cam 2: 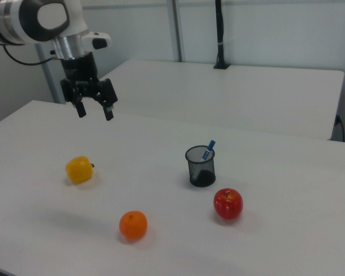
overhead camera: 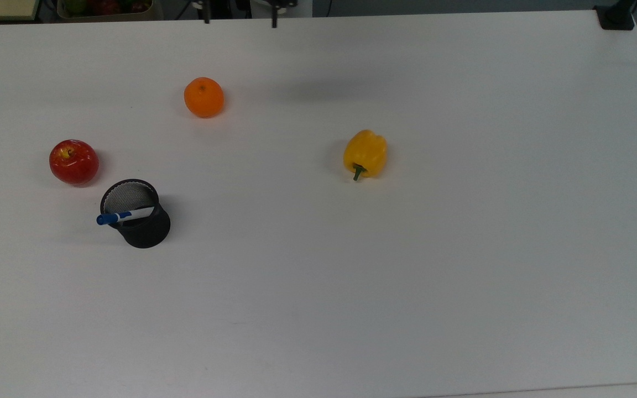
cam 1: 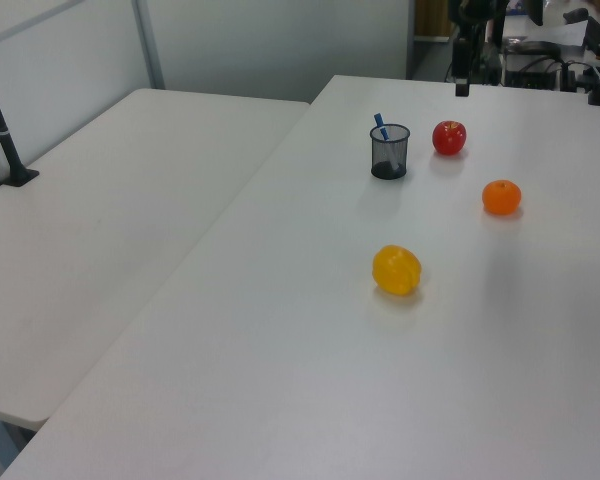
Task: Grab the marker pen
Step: 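Move the open gripper down over the black mesh pen cup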
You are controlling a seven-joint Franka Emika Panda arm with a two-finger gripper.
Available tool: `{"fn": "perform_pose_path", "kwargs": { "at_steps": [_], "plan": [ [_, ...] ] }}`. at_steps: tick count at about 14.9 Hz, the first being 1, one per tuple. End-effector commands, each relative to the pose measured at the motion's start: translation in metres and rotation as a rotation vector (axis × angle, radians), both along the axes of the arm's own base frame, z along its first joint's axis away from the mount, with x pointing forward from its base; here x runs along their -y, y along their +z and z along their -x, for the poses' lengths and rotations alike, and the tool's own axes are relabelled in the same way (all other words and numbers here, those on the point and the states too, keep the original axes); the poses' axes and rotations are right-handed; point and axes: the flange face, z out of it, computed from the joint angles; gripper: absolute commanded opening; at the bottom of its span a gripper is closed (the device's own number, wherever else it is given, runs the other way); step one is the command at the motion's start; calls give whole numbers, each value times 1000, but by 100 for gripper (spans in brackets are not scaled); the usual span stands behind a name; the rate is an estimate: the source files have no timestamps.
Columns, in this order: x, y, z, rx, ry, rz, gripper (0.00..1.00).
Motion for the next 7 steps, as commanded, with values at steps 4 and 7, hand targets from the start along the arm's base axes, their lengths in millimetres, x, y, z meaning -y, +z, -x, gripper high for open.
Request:
{"fn": "perform_pose_path", "kwargs": {
  "at_steps": [4, 7],
  "plan": [
    [70, -22, -29, 74, -46, -10, 100],
    [90, -39, -53, 163, -72, 2, 100]
  ]
}}
